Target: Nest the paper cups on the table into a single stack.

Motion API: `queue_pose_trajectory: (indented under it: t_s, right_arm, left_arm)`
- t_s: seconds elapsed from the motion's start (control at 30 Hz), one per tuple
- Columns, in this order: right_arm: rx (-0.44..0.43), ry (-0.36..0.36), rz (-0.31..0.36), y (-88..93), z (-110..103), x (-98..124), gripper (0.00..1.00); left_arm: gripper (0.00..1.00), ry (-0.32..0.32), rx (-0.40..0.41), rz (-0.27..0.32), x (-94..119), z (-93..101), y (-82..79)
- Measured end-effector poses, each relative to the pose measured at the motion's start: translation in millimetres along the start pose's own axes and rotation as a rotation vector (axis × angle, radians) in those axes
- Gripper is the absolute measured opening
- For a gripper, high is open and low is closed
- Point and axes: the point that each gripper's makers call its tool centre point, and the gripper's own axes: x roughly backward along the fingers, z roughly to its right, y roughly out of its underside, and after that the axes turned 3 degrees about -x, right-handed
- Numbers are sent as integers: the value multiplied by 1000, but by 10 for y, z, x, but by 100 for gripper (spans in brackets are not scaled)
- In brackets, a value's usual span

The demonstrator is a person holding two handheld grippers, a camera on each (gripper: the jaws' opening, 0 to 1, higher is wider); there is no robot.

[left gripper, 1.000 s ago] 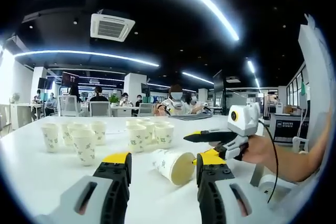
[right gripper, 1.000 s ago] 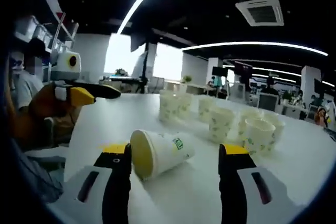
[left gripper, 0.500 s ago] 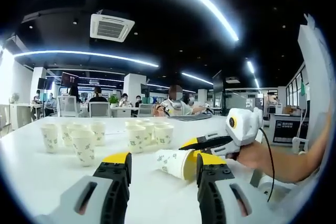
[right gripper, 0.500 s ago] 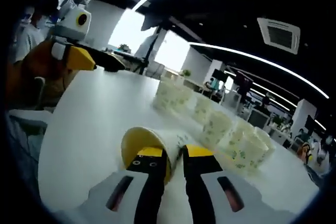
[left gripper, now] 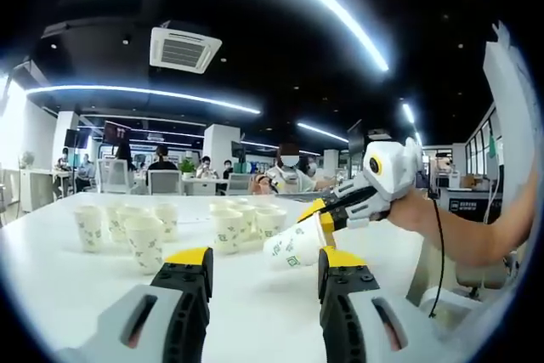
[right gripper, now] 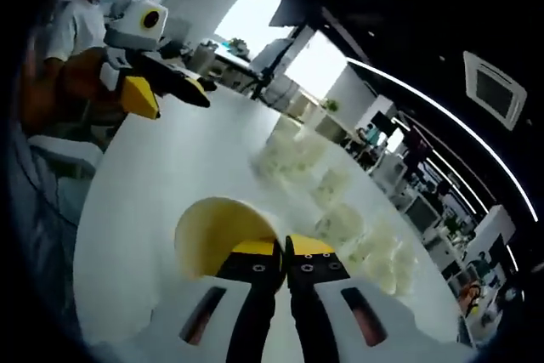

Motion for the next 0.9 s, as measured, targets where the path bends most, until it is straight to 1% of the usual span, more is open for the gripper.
queue_pose_trajectory:
  t_s: [0.03, 0.07, 0.13, 0.17, 0.2, 0.27, 0.33, 0.37, 0.4, 0.43, 0.47, 0.53, 0.57, 0.6, 0.63, 0.7, 0.73, 0.8, 0.83, 0.9]
  right_arm:
    - [39, -55, -17, -9, -49, 30, 4]
    - [23, -46, -17, -35, -37, 40, 4]
    - [40, -86, -54, -23, -103, 66, 4]
    - [59, -115, -88, -3, -138, 78, 4]
    - [62, -134, -100, -2, -160, 78, 4]
    - [82, -201, -147, 35, -240, 80, 4]
    - [86, -244, -178, 47, -264, 76, 4]
    - [88, -289, -205, 74, -310, 85, 4]
    - [93, -318, -223, 85, -335, 91, 4]
    - [96, -323, -229, 80, -326, 89, 4]
    - [101, -353, -258, 94, -343, 98, 4]
    - [119, -387, -290, 102, -349, 110, 4]
    - [120, -382, -286, 62, -326, 95, 4]
    - [122, -390, -296, 47, -311, 87, 4]
    - [125, -429, -340, 79, -306, 104, 4]
    - [131, -436, -352, 66, -289, 94, 4]
    - [127, -474, -397, 96, -305, 117, 4]
    - [124, -533, -432, 105, -369, 151, 4]
    - [122, -543, -440, 104, -385, 159, 4]
    - [119, -586, -476, 126, -403, 164, 4]
  left_arm:
    - [53, -1, 0, 1, 2, -4, -3]
    - [53, -1, 0, 1, 5, -5, -5]
    - [53, -2, 0, 3, 10, -6, -10]
    - [53, -2, 0, 4, 11, -8, -13]
    - [53, -3, 1, 5, 11, -8, -16]
    - [53, -2, 1, 5, 10, -4, -14]
    - [53, -1, 0, 3, 9, 4, -10]
    - [53, 1, 0, 3, 8, 8, -12]
    - [53, 1, -1, 3, 8, 12, -13]
    - [53, 1, -2, 4, 11, 15, -19]
    - [53, 1, -2, 7, 14, 19, -29]
    - [53, 1, -2, 8, 17, 19, -32]
    - [53, 0, -3, 7, 18, 18, -31]
    - [53, -1, -4, 7, 18, 17, -30]
    - [53, -1, -2, 7, 18, 16, -29]
    - [53, -1, -3, 7, 18, 16, -32]
    - [53, -2, -4, 9, 19, 14, -37]
    - [53, -2, -2, 10, 18, 10, -40]
    - [53, -2, -2, 10, 16, 10, -38]
    - [53, -1, -2, 8, 10, 12, -27]
